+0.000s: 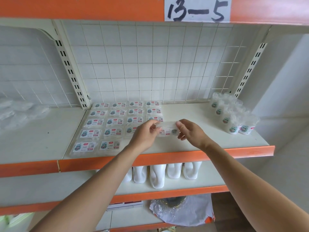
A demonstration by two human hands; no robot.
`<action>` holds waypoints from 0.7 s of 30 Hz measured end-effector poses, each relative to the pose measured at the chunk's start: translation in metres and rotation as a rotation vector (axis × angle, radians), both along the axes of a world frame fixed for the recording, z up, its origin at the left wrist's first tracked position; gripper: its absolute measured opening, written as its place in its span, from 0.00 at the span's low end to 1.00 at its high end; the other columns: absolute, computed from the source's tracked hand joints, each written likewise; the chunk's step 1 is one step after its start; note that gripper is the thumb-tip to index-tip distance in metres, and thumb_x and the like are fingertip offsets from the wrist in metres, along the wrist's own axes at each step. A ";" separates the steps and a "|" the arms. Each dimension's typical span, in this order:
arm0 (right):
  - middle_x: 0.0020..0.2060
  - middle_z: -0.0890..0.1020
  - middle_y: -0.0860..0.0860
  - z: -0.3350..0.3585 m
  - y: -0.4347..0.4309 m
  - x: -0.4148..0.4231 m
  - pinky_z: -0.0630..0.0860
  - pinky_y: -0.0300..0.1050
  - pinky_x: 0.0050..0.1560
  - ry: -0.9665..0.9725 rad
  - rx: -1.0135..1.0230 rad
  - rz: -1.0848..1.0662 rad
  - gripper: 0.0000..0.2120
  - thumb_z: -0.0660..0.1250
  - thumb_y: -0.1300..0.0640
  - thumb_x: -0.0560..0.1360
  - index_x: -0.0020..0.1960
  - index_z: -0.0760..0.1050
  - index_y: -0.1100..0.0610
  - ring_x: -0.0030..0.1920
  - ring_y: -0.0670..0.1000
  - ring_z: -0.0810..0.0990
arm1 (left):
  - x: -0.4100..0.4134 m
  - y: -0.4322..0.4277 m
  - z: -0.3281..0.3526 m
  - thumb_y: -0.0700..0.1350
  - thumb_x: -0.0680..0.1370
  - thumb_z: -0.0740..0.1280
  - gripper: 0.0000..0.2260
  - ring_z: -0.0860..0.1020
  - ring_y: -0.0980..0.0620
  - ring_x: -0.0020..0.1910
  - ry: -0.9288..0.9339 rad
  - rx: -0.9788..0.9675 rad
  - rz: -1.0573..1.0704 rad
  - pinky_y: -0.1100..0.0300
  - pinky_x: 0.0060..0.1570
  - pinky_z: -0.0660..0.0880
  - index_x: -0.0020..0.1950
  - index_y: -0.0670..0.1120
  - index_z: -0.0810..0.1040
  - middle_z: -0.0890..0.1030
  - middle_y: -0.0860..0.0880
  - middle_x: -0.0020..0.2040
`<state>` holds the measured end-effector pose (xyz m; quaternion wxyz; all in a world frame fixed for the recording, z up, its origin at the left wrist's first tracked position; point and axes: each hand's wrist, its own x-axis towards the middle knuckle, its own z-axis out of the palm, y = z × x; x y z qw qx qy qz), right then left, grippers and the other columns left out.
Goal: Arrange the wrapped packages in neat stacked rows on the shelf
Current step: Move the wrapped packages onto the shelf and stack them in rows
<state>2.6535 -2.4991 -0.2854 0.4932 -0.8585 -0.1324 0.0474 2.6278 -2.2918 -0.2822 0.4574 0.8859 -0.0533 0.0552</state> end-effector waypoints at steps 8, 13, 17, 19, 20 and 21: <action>0.33 0.79 0.51 0.006 0.008 -0.003 0.78 0.51 0.42 -0.058 -0.048 -0.058 0.16 0.58 0.47 0.81 0.44 0.75 0.57 0.32 0.48 0.78 | 0.003 -0.002 -0.002 0.48 0.82 0.61 0.11 0.79 0.49 0.51 0.059 -0.064 0.012 0.46 0.54 0.77 0.59 0.46 0.79 0.81 0.50 0.50; 0.41 0.83 0.52 0.008 0.010 0.001 0.80 0.49 0.44 -0.054 0.050 -0.042 0.04 0.64 0.54 0.80 0.49 0.77 0.52 0.42 0.54 0.81 | 0.003 -0.002 -0.001 0.48 0.82 0.61 0.11 0.78 0.50 0.48 0.066 -0.088 0.048 0.47 0.53 0.77 0.58 0.45 0.79 0.78 0.55 0.43; 0.41 0.84 0.54 0.011 0.013 0.000 0.82 0.49 0.44 -0.020 0.168 -0.100 0.03 0.67 0.57 0.78 0.46 0.78 0.54 0.41 0.53 0.83 | 0.004 -0.003 0.002 0.51 0.80 0.64 0.13 0.80 0.47 0.49 0.083 -0.255 0.150 0.46 0.52 0.79 0.61 0.47 0.77 0.77 0.54 0.46; 0.42 0.82 0.54 0.012 0.016 -0.001 0.83 0.48 0.43 -0.009 0.236 -0.164 0.04 0.68 0.57 0.78 0.46 0.78 0.56 0.41 0.54 0.83 | 0.004 -0.005 0.005 0.50 0.80 0.66 0.15 0.81 0.46 0.46 0.154 -0.364 0.178 0.49 0.48 0.81 0.63 0.45 0.73 0.79 0.50 0.48; 0.43 0.81 0.54 0.012 0.017 -0.001 0.83 0.48 0.42 0.007 0.269 -0.183 0.04 0.67 0.57 0.78 0.46 0.78 0.57 0.40 0.53 0.84 | 0.004 -0.006 0.006 0.48 0.80 0.66 0.14 0.82 0.47 0.44 0.209 -0.438 0.176 0.52 0.44 0.81 0.62 0.43 0.72 0.80 0.46 0.49; 0.45 0.80 0.54 0.013 0.018 -0.001 0.83 0.47 0.41 0.024 0.296 -0.193 0.04 0.67 0.58 0.78 0.47 0.77 0.58 0.40 0.53 0.84 | 0.003 -0.009 0.007 0.47 0.80 0.66 0.14 0.83 0.47 0.42 0.261 -0.518 0.172 0.54 0.41 0.82 0.61 0.42 0.71 0.81 0.43 0.50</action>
